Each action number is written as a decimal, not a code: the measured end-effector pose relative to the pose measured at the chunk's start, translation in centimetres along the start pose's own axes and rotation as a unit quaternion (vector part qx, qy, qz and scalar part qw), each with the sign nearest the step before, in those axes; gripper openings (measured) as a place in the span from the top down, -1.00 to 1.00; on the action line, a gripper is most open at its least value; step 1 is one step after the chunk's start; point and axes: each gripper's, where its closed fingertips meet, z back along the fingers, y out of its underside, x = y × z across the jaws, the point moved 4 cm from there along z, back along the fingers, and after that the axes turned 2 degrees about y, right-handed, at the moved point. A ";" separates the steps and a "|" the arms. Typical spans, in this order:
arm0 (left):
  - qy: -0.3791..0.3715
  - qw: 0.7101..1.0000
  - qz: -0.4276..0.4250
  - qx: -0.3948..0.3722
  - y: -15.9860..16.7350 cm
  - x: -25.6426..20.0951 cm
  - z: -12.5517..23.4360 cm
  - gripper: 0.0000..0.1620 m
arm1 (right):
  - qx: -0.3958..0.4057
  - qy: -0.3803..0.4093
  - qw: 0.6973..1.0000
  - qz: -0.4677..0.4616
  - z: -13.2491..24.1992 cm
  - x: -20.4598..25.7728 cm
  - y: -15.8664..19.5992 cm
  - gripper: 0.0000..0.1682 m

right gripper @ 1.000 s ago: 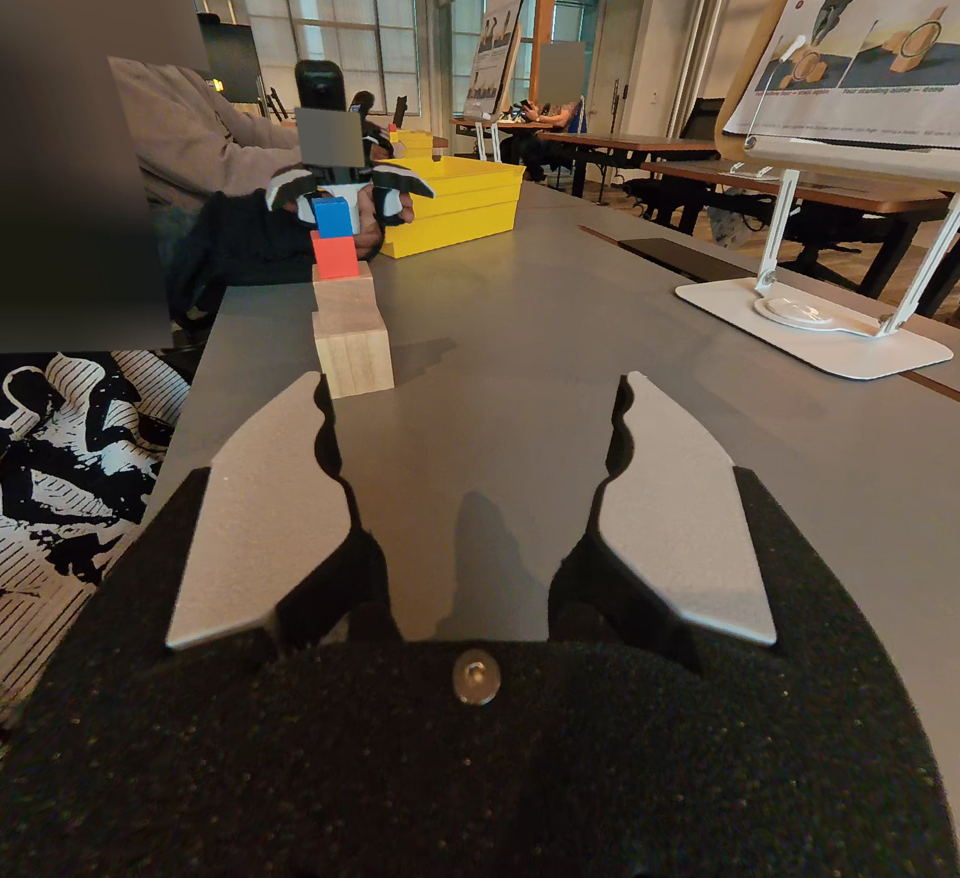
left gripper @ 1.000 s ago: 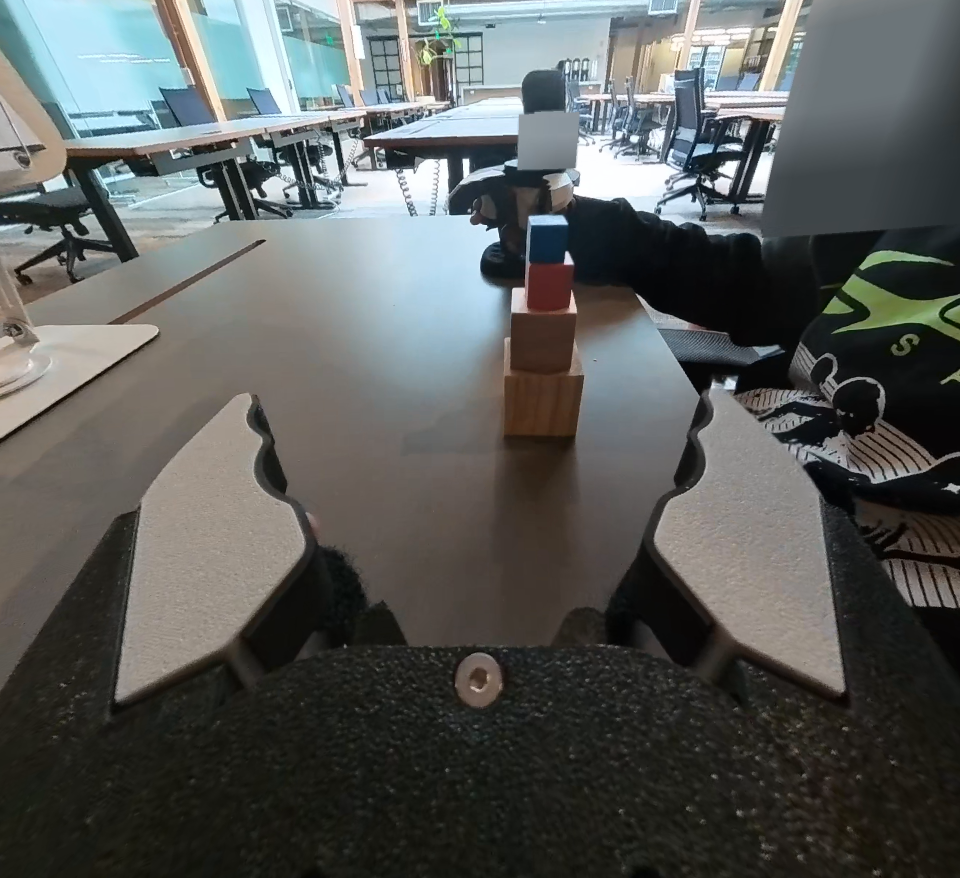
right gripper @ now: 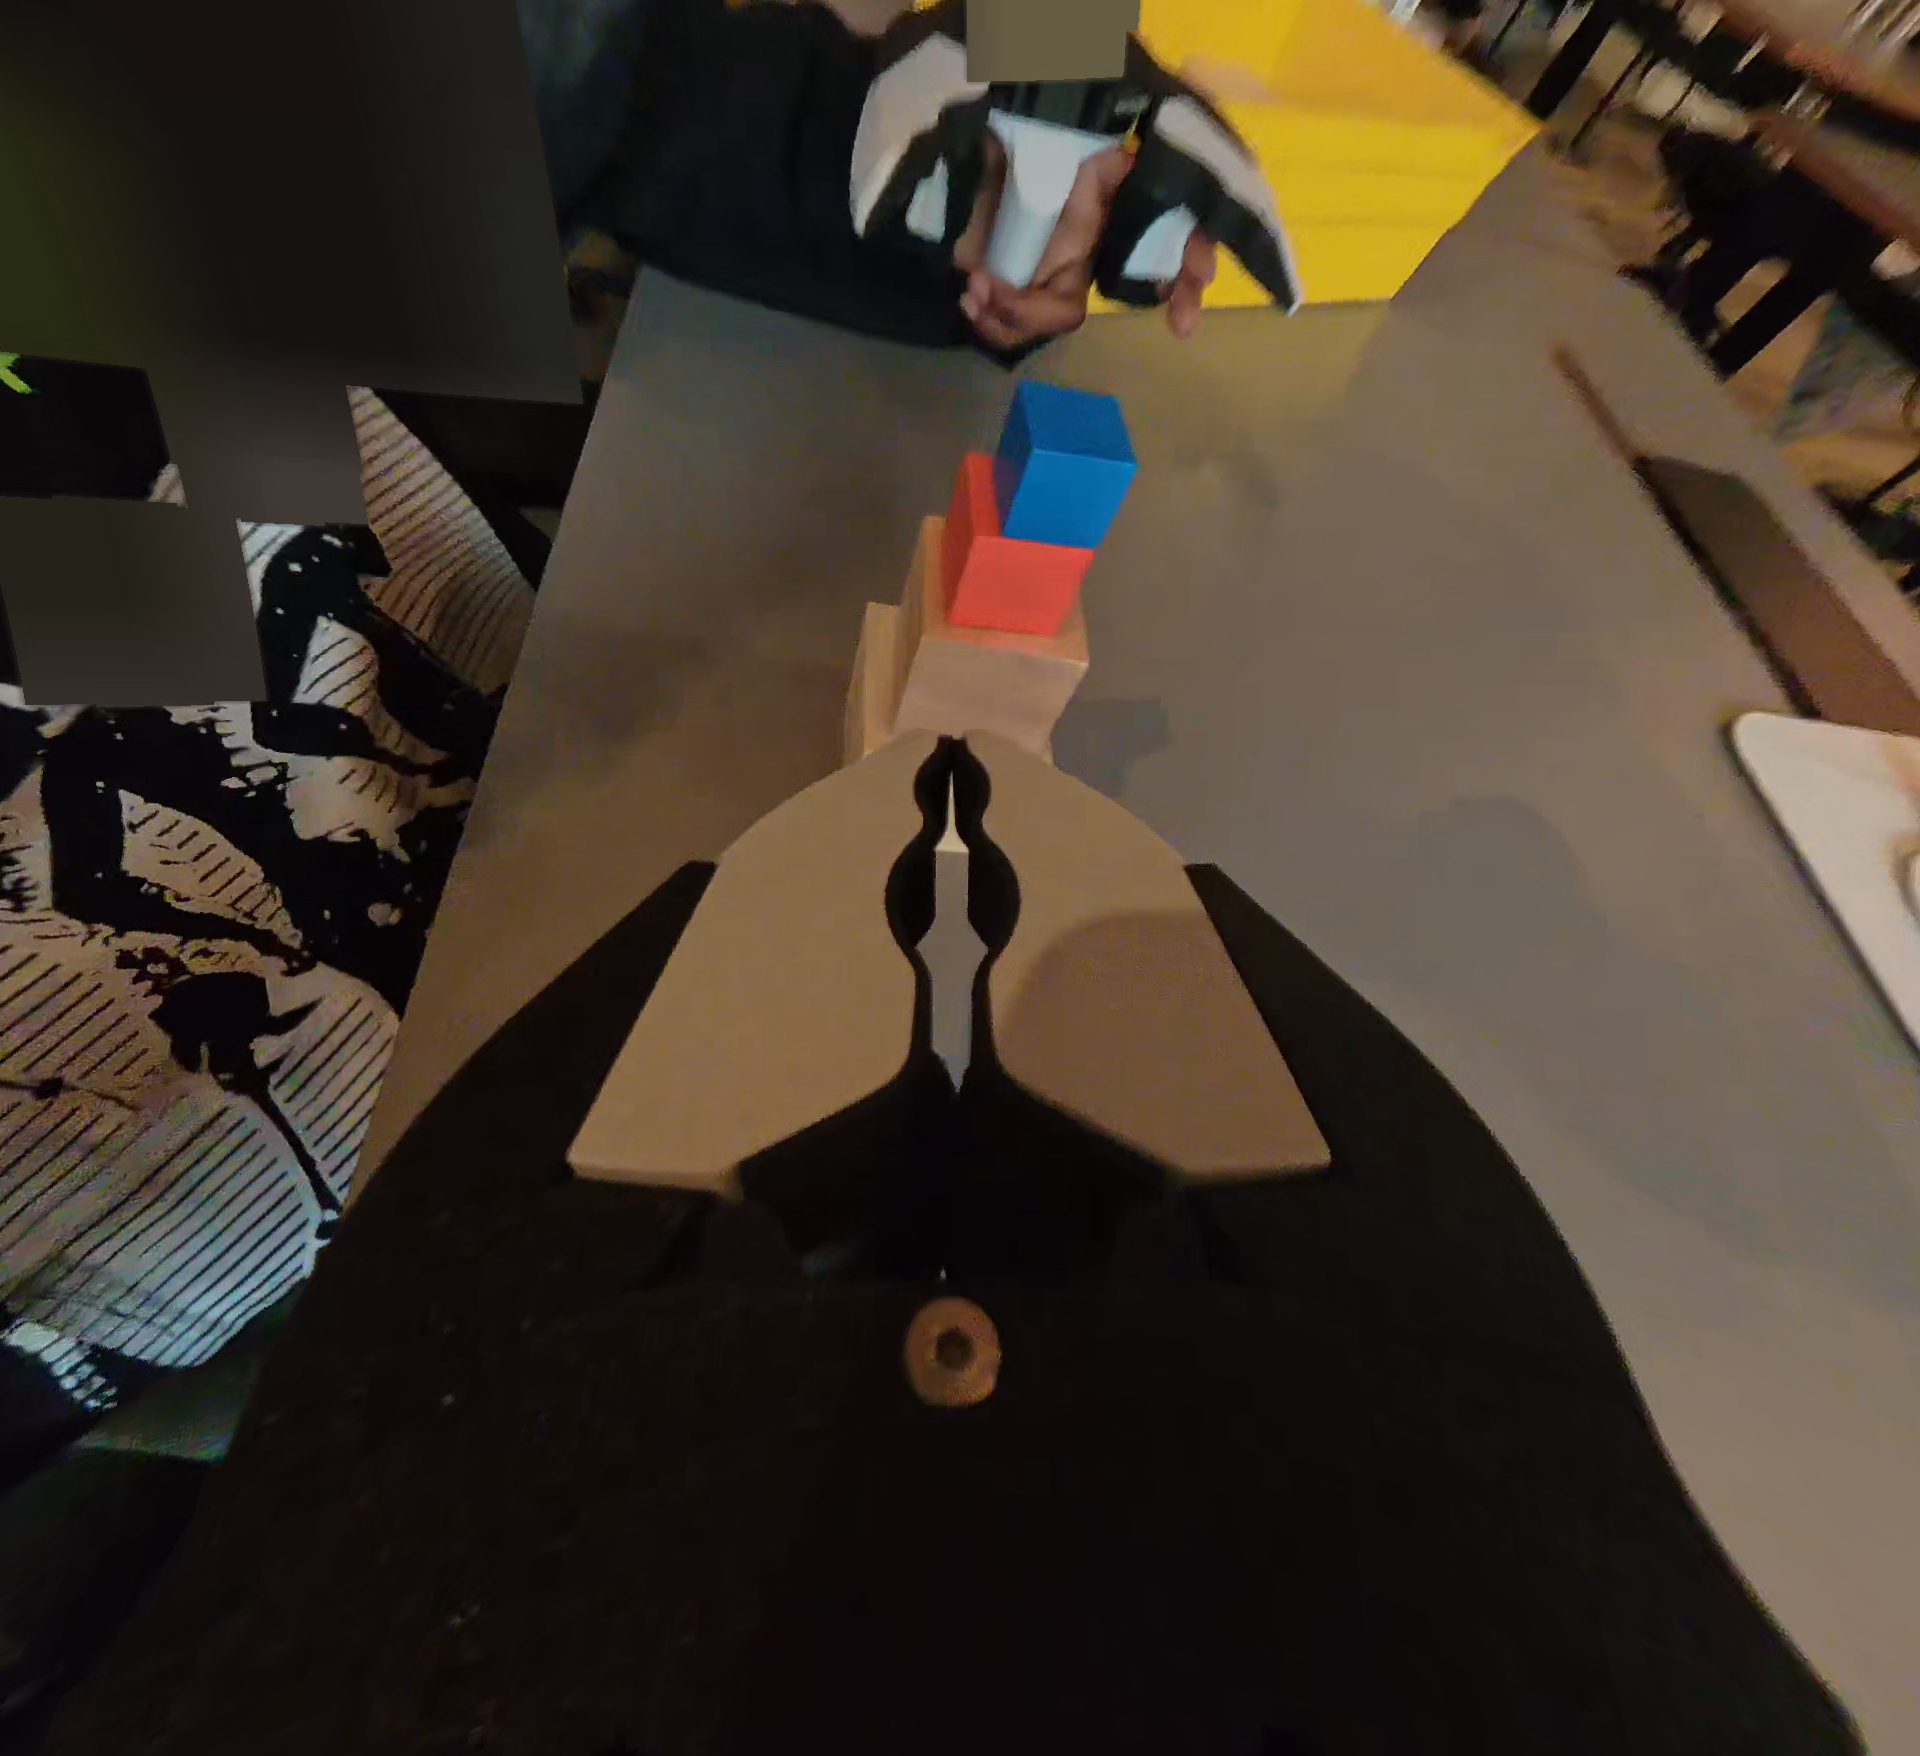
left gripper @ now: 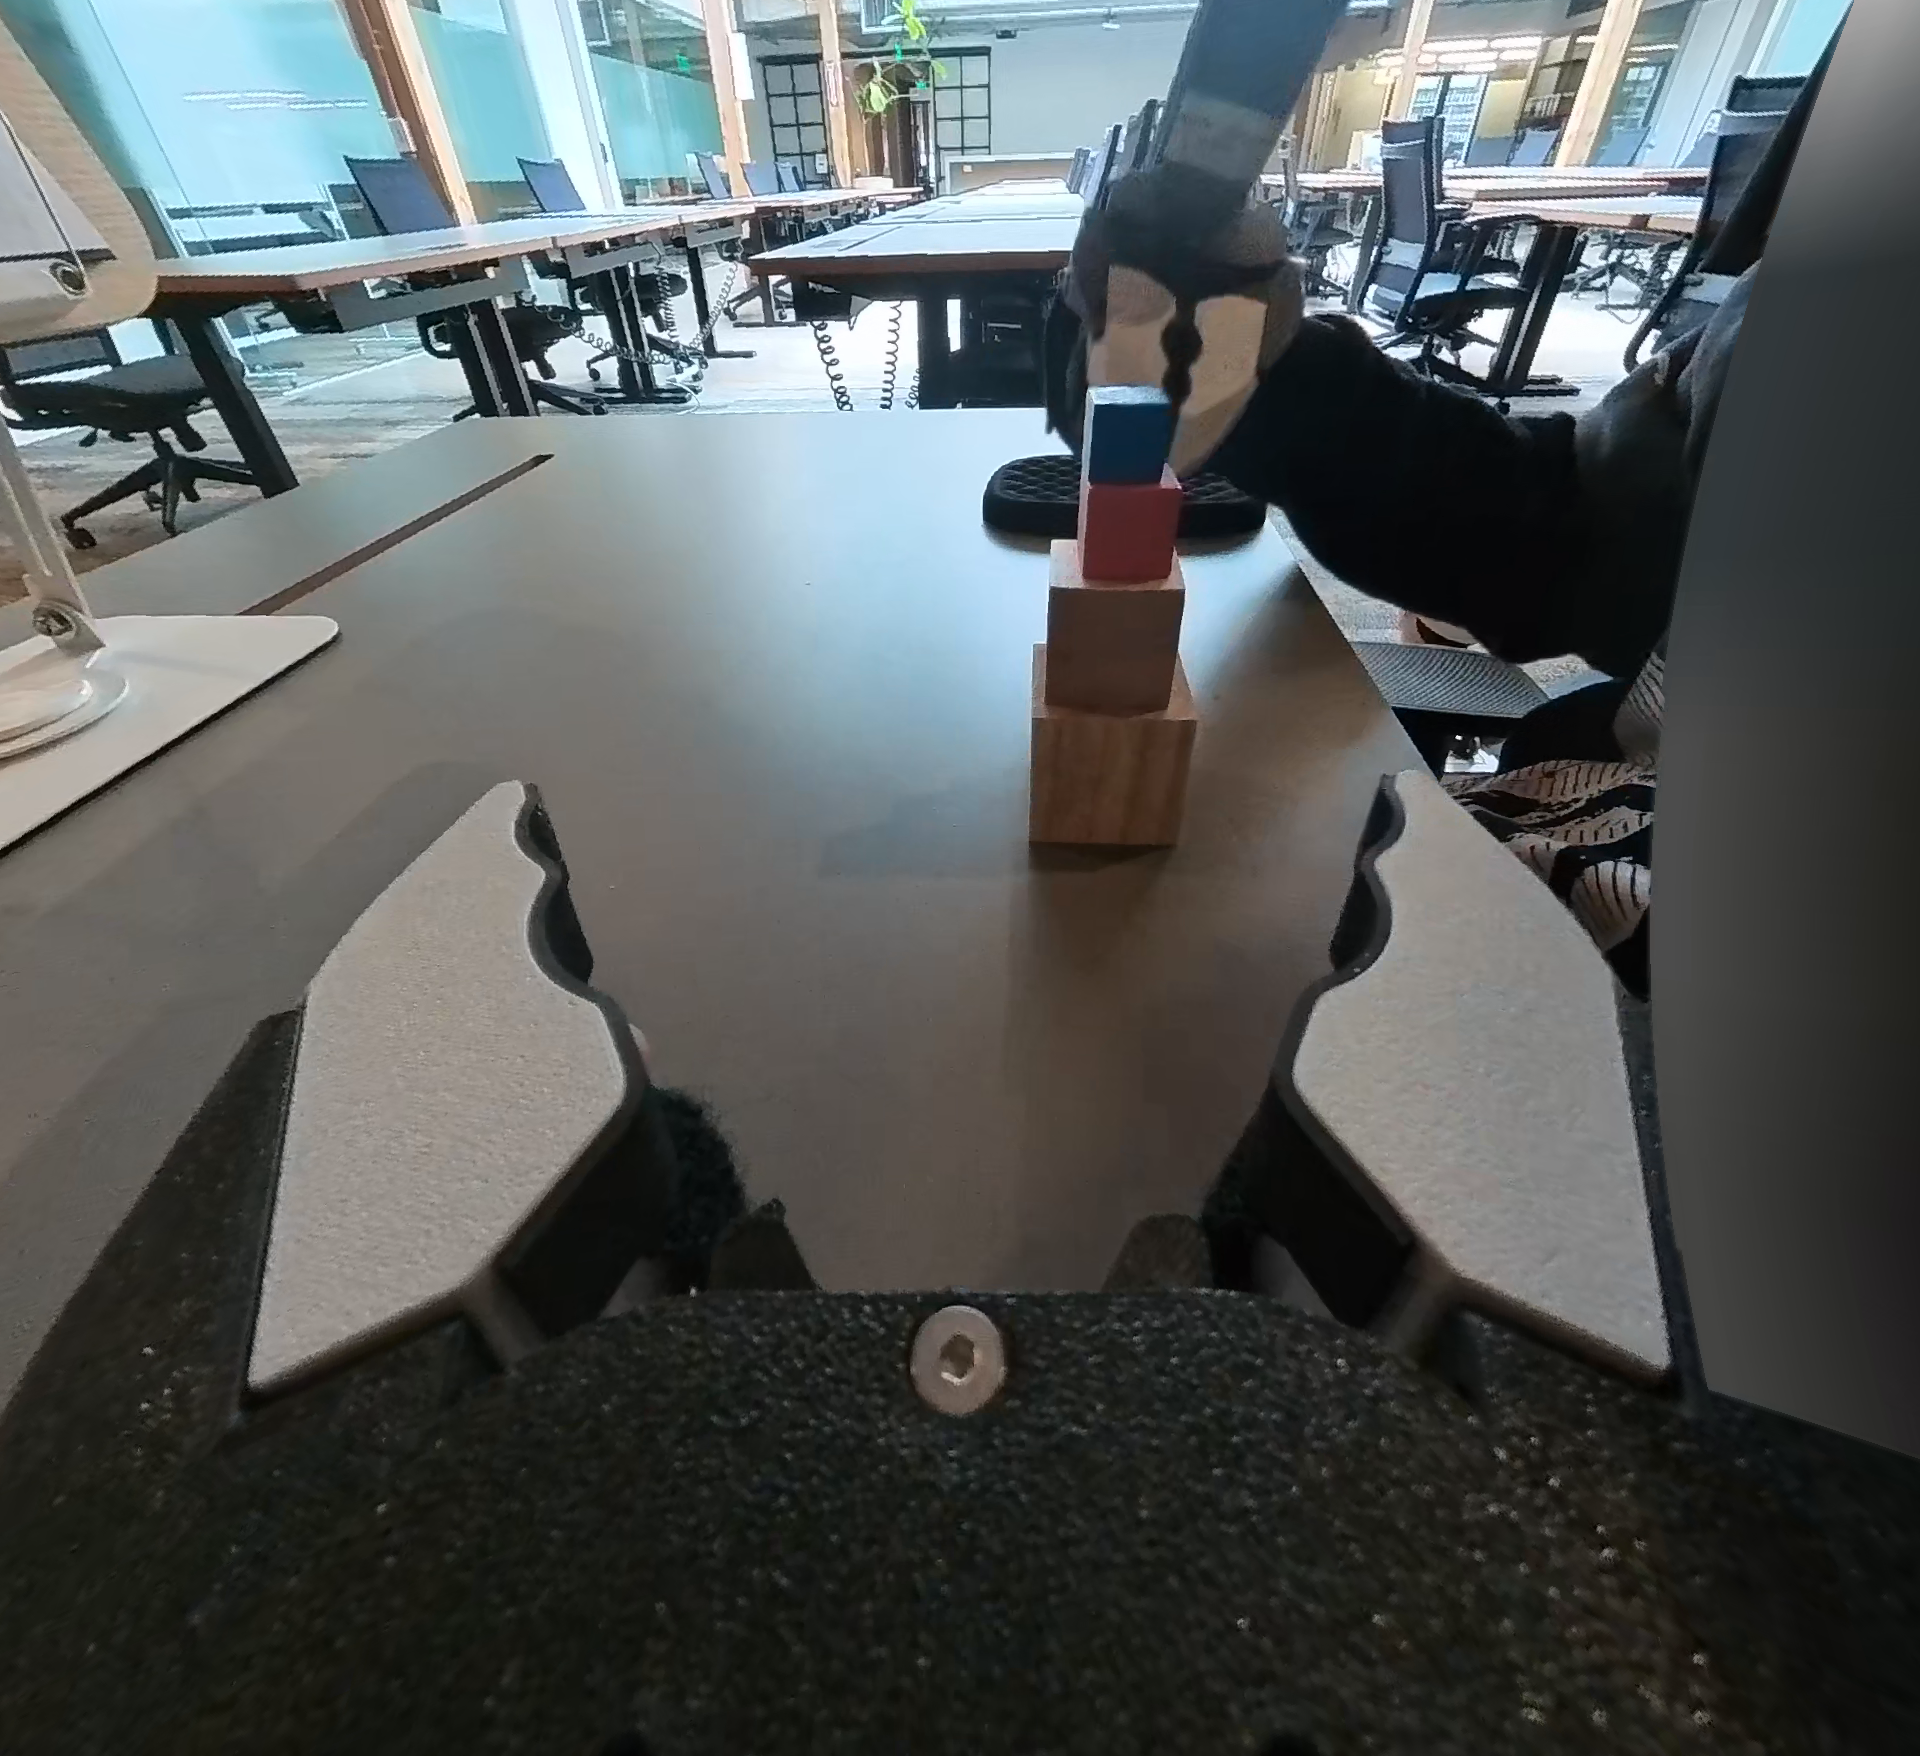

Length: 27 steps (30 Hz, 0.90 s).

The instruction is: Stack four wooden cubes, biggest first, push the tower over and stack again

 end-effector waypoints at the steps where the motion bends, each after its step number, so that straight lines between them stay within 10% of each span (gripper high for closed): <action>1: -0.001 1.000 0.000 0.000 0.0 0.0 0.0 -0.72 | 0.019 -0.004 1.000 -0.004 -0.9 0.1 0.2 1.00; 27: 0.001 1.000 -0.003 0.017 0.4 -0.1 -0.1 -0.70 | 0.041 -0.025 0.998 -0.045 -7.3 -0.8 -0.5 1.00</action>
